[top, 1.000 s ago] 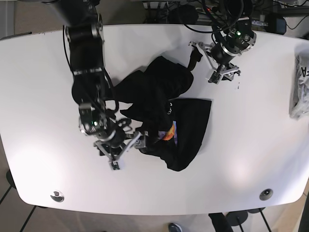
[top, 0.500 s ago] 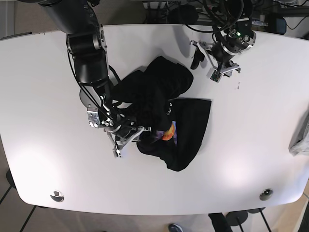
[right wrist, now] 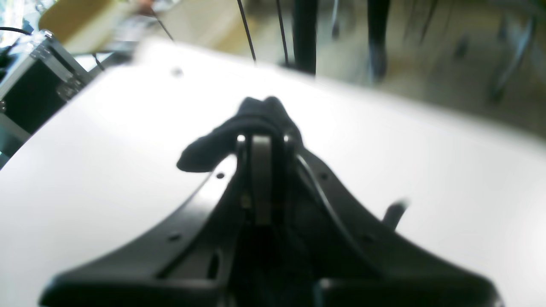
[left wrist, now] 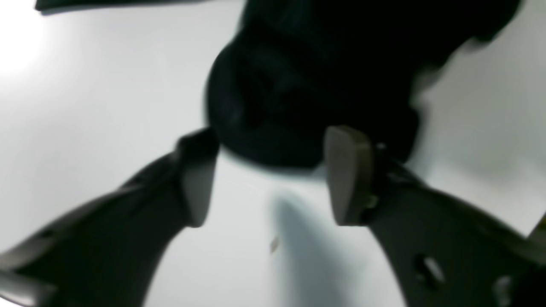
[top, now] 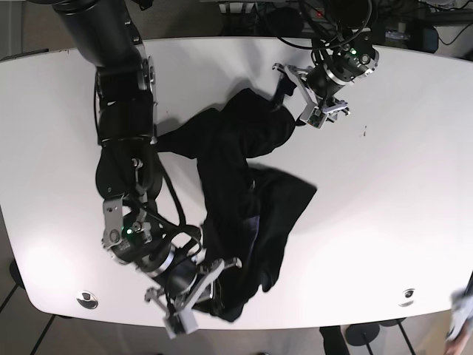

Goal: Fold the T-shirt properly
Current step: 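Lift and stretch the black shirt between both grippers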

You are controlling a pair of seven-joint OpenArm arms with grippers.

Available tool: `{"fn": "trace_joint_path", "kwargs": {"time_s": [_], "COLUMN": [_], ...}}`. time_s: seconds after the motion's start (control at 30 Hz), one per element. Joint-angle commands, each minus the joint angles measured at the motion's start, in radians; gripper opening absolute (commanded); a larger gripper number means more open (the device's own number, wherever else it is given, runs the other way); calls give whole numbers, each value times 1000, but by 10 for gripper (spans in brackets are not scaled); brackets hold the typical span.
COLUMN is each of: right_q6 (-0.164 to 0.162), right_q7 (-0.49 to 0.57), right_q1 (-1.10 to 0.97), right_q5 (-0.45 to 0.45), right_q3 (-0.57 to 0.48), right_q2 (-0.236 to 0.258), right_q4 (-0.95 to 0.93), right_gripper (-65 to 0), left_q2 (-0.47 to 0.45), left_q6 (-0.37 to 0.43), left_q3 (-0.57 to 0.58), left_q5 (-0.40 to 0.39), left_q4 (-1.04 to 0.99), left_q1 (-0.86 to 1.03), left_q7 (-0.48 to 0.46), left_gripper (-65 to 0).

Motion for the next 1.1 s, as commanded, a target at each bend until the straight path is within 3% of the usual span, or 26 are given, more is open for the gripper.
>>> {"fn": "trace_joint_path", "kwargs": {"time_s": [0.03,0.17,0.27,0.37,0.5,0.67,1.1], "right_q6": [5,6,6,32,32,32,32], "right_q7": [25,27,27,27,27,27,27], "right_q1": [70,181,238,261,258,256,255], "right_q5": [13,13,14,13,13,13,16], "right_q3": [-31,-98,-95,-95,-97,-92,-58], "right_q2": [36,104,107,107,107,123,133], "right_q4": [62,134,174,182,182,182,182], "right_gripper": [-631,-631,-629,-629,-629,-629,-629], "left_q2": [-2,-5,-7,-8,-4,-8,-45], "left_q6": [-2,-2,-2,2,96,317,321], "left_q3": [0,2,2,25,51,112,155], "left_q5": [-28,-31,-26,27,43,44,44], "left_q4": [24,21,19,9,-47,-152,-413], "left_q1": [12,13,13,15,13,-25,-267], "left_q7": [-23,-23,-38,-138,-273,-509,-506], "left_gripper": [-211,-207,-210,-206,-208,-203,-203]}}
